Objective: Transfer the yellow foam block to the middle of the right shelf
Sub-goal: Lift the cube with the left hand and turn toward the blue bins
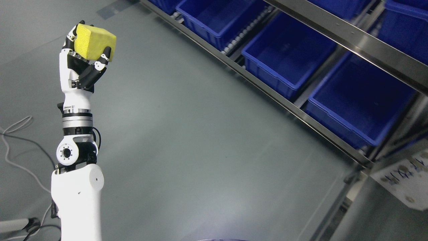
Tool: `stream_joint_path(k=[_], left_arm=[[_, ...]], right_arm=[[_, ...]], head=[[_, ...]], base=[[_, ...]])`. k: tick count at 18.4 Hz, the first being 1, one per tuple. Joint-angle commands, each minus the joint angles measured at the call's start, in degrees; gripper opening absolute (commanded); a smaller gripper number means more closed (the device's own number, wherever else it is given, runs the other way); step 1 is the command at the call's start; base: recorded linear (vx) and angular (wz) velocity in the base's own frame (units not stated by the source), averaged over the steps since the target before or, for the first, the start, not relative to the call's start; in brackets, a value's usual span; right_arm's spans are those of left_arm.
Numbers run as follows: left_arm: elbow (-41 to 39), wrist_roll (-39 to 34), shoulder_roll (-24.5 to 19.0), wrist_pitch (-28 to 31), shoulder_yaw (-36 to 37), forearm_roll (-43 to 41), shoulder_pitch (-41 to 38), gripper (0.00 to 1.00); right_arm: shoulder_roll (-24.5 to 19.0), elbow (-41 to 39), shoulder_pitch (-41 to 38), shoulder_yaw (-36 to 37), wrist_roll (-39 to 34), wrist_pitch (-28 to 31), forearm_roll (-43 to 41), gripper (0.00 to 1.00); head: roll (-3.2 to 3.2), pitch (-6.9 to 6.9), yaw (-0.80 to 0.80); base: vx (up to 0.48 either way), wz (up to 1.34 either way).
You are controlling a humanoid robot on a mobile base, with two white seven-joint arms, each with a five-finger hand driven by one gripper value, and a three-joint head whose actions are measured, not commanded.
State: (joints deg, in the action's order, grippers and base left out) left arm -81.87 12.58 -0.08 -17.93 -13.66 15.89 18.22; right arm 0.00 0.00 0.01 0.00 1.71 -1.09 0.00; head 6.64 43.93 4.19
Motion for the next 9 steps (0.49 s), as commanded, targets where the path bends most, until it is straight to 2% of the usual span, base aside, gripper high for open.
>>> stream_joint_path(k=[1, 6, 9], left_arm=[[-5.5, 0.0, -0.9, -0.2, -7.1, 0.3, -2.3, 0.27], [-5.9, 0.0, -0.9, -0.2, -6.9, 0.3, -2.3, 0.27], [-6.0, 0.1, -0.9, -0.2, -7.0, 0.3, -2.3, 0.27]], right_arm=[[1.0, -1.0, -1.3, 0.7, 0.0, -0.1, 0.2, 1.00], [1.0, -1.0, -1.4, 0.7, 0.0, -0.1, 0.2, 1.00], [1.0, -1.0, -1.4, 0.7, 0.0, -0.1, 0.2, 1.00]], head=[[0.00, 0.00, 0.00], [0.00, 0.00, 0.00], [0.00, 0.00, 0.00]], base=[[0.210, 0.84], [0.227, 0.68], [0.306, 0.20]])
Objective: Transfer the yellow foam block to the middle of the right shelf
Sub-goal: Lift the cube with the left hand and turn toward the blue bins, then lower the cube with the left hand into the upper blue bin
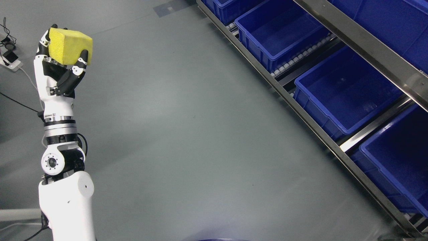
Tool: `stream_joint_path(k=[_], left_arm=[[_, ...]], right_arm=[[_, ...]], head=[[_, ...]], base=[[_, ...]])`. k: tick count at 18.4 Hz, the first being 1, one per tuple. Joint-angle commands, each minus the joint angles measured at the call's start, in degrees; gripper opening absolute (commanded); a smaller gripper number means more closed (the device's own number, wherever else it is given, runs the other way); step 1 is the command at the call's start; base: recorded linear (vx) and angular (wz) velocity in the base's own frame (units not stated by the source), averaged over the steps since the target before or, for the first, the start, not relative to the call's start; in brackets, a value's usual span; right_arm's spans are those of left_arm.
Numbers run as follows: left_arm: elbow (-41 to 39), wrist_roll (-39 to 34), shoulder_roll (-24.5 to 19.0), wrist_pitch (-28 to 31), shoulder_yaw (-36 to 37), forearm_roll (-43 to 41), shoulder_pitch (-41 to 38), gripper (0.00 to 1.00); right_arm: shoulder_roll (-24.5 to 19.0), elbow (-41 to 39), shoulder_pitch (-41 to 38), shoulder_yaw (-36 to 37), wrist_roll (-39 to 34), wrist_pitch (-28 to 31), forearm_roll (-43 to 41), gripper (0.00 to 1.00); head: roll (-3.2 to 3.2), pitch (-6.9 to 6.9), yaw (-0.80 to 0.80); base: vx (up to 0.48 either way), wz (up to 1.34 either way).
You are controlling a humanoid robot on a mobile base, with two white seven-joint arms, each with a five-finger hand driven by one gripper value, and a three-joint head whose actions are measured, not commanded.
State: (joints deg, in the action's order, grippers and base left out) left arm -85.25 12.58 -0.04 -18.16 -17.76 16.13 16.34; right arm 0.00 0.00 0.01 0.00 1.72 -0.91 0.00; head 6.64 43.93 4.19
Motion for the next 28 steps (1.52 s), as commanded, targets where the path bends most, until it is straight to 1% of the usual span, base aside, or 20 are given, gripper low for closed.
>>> stream_joint_path(k=[1, 9, 11, 12, 13, 15, 19, 20, 21, 22, 24, 25, 27, 28], left_arm=[[-2.6, 0.1, -1.0, 0.1, -2.9, 0.0, -0.4, 0.27], [-4.0, 0.4, -1.0, 0.0, -2.6, 0.0, -0.2, 0.27], [-5.4, 2.4, -1.0, 0.0, -1.9, 0.0, 0.4, 0.27], [-6.0, 3.6, -2.0, 0.0, -1.6, 0.0, 1.2, 0.27], [-6.6, 4.2, -3.3, 0.0, -1.5, 0.0, 2.2, 0.27], [-7.9, 4.5, -8.8, 0.3, -1.1, -0.1, 4.0, 0.27], [-8.1, 4.6, -24.9, 1.0, 2.4, -0.3, 9.0, 0.27], [-7.7, 5.2, -30.8, 1.4, 5.2, -0.8, 11.1, 0.27], [-7.0, 7.2, -35.0, 1.4, 7.3, -1.9, 13.0, 0.27], [-5.9, 9.6, -37.2, 1.4, 9.0, -4.5, 14.5, 0.27], [-3.3, 15.1, -37.5, 1.5, 10.3, -12.9, 17.2, 0.27], [-0.7, 19.4, -36.9, 1.4, 11.1, -18.8, 18.8, 0.28], [2.5, 24.8, -34.7, 0.8, 12.2, -25.0, 20.6, 0.28], [4.4, 26.2, -34.2, 0.8, 12.7, -27.7, 21.6, 0.28]], right_arm=[[1.0, -1.0, -1.3, 0.7, 0.0, -0.2, 0.2, 1.00], [1.0, -1.0, -1.4, 0.7, 0.0, -0.2, 0.2, 1.00], [1.0, -1.0, -1.4, 0.7, 0.0, -0.2, 0.2, 1.00], [1.0, -1.0, -1.4, 0.7, 0.0, -0.2, 0.2, 1.00], [1.0, -1.0, -1.3, 0.7, 0.0, -0.2, 0.2, 1.00], [1.0, -1.0, -1.4, 0.7, 0.0, -0.2, 0.2, 1.00], [1.0, -1.0, -1.4, 0.7, 0.0, -0.2, 0.2, 1.00], [1.0, -1.0, -1.4, 0.7, 0.0, -0.2, 0.2, 1.00], [1.0, -1.0, -1.3, 0.7, 0.0, -0.2, 0.2, 1.00], [1.0, -1.0, -1.3, 0.7, 0.0, -0.2, 0.2, 1.00], [1.0, -1.0, -1.3, 0.7, 0.0, -0.2, 0.2, 1.00], [1.0, -1.0, -1.3, 0.7, 0.0, -0.2, 0.2, 1.00], [1.0, -1.0, -1.3, 0.7, 0.0, -0.2, 0.2, 1.00], [1.0, -1.0, -1.4, 0.7, 0.0, -0.2, 0.2, 1.00]], head=[[0.00, 0.00, 0.00], [0.00, 0.00, 0.00], [0.00, 0.00, 0.00], [0.00, 0.00, 0.00], [0.00, 0.00, 0.00], [0.00, 0.00, 0.00], [0.00, 0.00, 0.00], [0.00, 0.00, 0.00], [0.00, 0.00, 0.00], [0.00, 0.00, 0.00], [0.00, 0.00, 0.00], [0.00, 0.00, 0.00], [0.00, 0.00, 0.00], [0.00, 0.00, 0.00]], base=[[0.337, 0.02], [0.381, -0.54], [0.394, -0.69], [0.386, -0.65], [0.460, -0.42], [0.408, -0.36], [0.303, -0.24], [0.212, -0.14], [0.212, -0.14], [0.228, -0.12], [0.207, -0.11], [0.186, -0.10], [0.130, -0.09], [0.107, -0.03]])
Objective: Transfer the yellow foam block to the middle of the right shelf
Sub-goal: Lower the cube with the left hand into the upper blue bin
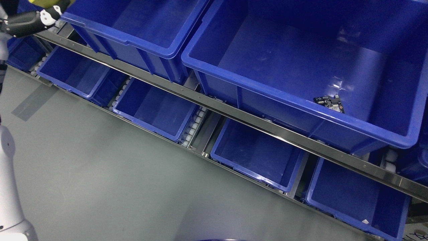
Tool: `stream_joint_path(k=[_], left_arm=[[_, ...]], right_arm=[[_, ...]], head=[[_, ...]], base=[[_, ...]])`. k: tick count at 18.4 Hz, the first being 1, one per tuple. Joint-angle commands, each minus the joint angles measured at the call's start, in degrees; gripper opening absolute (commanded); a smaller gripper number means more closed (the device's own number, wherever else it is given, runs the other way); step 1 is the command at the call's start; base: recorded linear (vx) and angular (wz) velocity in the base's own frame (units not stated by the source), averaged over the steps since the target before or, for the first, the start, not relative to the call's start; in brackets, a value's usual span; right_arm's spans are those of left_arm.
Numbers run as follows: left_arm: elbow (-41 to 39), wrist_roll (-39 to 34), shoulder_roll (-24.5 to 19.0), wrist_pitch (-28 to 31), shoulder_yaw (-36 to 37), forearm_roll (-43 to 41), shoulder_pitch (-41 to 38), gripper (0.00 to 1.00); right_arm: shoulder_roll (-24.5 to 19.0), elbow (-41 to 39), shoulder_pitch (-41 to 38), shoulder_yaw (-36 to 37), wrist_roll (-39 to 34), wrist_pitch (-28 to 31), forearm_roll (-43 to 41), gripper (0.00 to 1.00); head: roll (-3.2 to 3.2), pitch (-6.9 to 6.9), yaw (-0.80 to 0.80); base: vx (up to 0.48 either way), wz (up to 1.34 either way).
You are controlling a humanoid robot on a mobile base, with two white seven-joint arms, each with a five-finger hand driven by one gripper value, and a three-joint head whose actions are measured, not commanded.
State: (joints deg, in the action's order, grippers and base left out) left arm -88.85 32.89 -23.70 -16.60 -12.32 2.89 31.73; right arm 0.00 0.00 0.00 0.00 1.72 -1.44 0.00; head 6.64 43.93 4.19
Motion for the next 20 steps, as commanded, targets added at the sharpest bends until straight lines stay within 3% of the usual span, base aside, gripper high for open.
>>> stream_joint_path(k=[1, 5, 9, 15, 20], left_arm=[[9.8, 6.1, -10.3, -1.1, 8.6, -17.1, 7.5, 0.29], [15.6, 6.1, -8.0, -1.2, 16.7, -19.8, 12.1, 0.32], [16.3, 6.2, -3.3, -1.1, 19.6, -22.7, 12.9, 0.45], [16.3, 6.5, 1.8, -0.1, 19.3, -28.6, 14.3, 1.00], [16.0, 6.4, 5.4, 0.9, 15.5, -28.4, 15.6, 1.00]], right_arm=[[1.0, -1.0, -1.3, 0.7, 0.0, 0.3, 0.2, 1.00], [1.0, -1.0, -1.4, 0.7, 0.0, 0.3, 0.2, 1.00], [1.0, -1.0, -1.4, 0.7, 0.0, 0.3, 0.2, 1.00], [1.0, -1.0, -1.4, 0.7, 0.0, 0.3, 0.2, 1.00], [1.0, -1.0, -1.3, 0.7, 0.0, 0.3, 0.2, 1.00]], head=[[0.00, 0.00, 0.00], [0.00, 0.00, 0.00], [0.00, 0.00, 0.00], [0.00, 0.00, 0.00], [0.00, 0.00, 0.00]], base=[[0.107, -0.03], [0.063, -0.02], [0.033, 0.00], [0.002, 0.00], [0.000, 0.00]])
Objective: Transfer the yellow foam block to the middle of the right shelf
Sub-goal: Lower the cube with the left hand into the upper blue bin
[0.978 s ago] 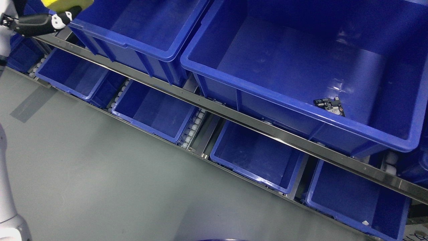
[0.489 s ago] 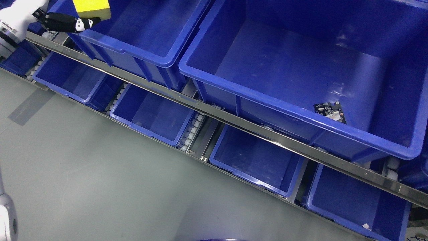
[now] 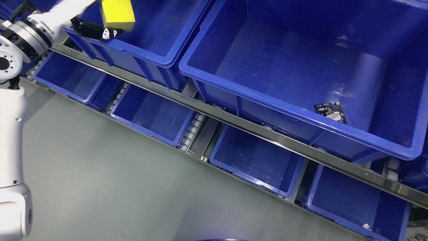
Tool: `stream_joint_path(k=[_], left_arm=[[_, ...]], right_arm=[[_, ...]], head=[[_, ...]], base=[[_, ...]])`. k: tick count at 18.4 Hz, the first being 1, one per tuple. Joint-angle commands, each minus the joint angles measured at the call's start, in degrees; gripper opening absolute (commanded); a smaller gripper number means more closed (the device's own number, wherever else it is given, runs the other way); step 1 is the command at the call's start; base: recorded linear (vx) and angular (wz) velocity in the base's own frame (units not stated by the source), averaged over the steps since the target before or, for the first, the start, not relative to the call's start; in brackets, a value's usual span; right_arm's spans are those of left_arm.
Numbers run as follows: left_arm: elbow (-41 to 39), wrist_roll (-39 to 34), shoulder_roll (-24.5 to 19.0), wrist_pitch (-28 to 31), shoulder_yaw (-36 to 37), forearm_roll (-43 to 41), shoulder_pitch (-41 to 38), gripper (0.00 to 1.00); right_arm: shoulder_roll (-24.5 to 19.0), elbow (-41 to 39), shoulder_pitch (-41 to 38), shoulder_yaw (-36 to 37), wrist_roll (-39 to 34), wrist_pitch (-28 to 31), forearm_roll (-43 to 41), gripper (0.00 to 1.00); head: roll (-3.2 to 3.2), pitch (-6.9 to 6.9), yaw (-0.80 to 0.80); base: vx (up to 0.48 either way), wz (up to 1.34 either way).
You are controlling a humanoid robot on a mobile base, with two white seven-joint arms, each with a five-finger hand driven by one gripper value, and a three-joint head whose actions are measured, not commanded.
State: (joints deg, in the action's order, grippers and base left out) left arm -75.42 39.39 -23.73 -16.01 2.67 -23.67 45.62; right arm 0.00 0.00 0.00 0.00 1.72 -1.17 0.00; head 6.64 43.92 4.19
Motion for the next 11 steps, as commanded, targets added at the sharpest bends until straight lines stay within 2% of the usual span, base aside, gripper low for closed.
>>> stream_joint_path(k=[1, 8, 9, 11], left_arm=[[2.6, -0.1, 5.4, -0.1, 0.3, -1.7, 2.0, 1.00], [2.8, 0.0, 5.6, 0.1, 0.6, -2.0, 4.3, 1.00], [2.8, 0.0, 5.2, 0.2, 1.1, -2.1, 4.1, 0.96], [2.9, 0.1, 4.7, 0.3, 0.9, -2.2, 3.7, 0.62]], right_arm=[[1.0, -1.0, -1.4, 0.7, 0.0, 0.0, 0.2, 1.00], [1.0, -1.0, -1.4, 0.7, 0.0, 0.0, 0.2, 1.00], [1.0, -1.0, -1.4, 0.7, 0.0, 0.0, 0.2, 1.00], [1.0, -1.0, -1.4, 0.7, 0.0, 0.0, 0.2, 1.00]], head=[[0.00, 0.00, 0.00], [0.00, 0.00, 0.00], [0.00, 0.00, 0.00], [0.00, 0.00, 0.00]], base=[[0.000, 0.00], [0.000, 0.00], [0.000, 0.00], [0.000, 0.00]])
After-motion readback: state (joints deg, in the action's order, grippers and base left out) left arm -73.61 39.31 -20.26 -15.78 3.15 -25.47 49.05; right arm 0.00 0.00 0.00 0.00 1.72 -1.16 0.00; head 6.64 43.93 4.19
